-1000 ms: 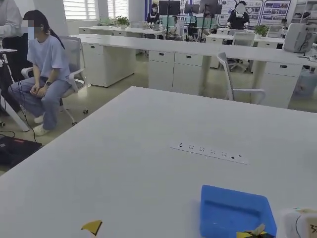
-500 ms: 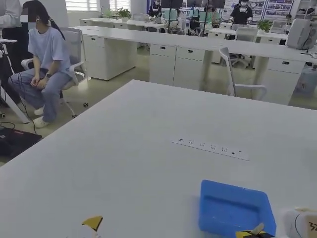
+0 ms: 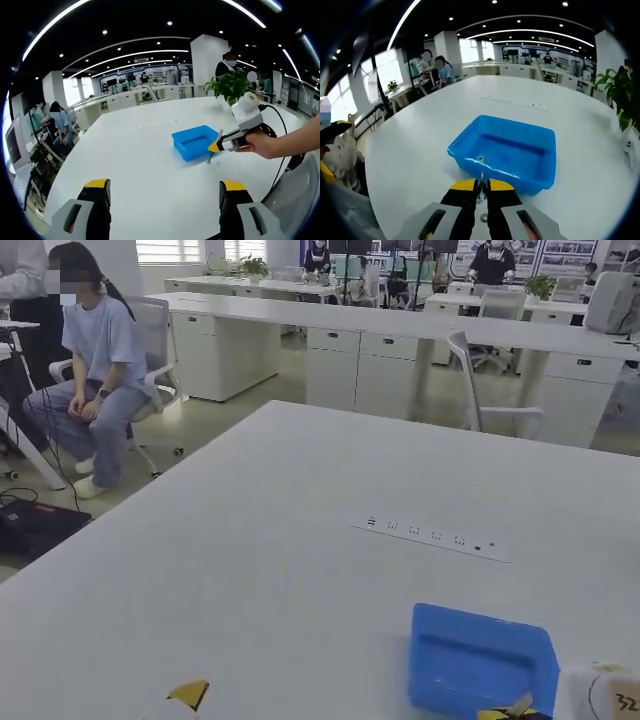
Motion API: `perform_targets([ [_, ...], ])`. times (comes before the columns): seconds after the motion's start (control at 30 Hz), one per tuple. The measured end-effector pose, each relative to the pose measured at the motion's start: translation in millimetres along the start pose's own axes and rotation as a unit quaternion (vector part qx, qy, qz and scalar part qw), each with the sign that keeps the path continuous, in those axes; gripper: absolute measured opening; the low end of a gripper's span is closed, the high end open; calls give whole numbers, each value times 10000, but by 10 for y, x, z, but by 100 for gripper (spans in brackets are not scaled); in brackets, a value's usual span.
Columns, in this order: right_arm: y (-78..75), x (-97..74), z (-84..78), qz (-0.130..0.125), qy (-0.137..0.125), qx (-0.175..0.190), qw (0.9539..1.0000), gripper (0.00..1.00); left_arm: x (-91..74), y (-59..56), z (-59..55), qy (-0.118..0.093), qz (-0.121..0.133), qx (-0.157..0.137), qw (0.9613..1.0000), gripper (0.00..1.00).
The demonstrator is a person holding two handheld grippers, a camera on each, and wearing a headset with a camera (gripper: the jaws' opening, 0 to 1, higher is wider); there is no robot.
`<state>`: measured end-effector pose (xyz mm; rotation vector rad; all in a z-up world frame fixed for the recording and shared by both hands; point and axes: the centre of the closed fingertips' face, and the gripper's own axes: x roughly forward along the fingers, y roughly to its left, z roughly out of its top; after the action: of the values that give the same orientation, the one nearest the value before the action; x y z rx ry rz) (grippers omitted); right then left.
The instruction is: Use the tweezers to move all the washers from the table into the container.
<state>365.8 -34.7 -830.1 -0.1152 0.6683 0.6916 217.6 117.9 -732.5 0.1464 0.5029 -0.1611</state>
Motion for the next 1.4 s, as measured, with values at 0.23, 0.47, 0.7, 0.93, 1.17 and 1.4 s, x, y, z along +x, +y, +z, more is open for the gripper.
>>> perform_targets([
  [0.23,59,2,-27,-29,57,-318,9995,4,8,-3,-22,26,-9,-13,10000,92],
  [0.47,64,7,-39,-45,138,-670,9976,3,15,-12,-14,13,-21,-21,10000,92],
  [0.7,42,30,-23,5,254,-565,9981,2,23,-13,7,-19,-28,-7,10000,92],
  [0.93,67,-19,9,20,262,-586,9979,2,6,11,27,-51,2,4,10000,92],
  [1.17,79,-71,98,42,182,-601,9980,2,-13,24,42,-92,32,20,10000,92],
  [1.4,86,-144,270,55,-2,-640,9979,2,-11,17,74,-125,16,33,9999,91],
])
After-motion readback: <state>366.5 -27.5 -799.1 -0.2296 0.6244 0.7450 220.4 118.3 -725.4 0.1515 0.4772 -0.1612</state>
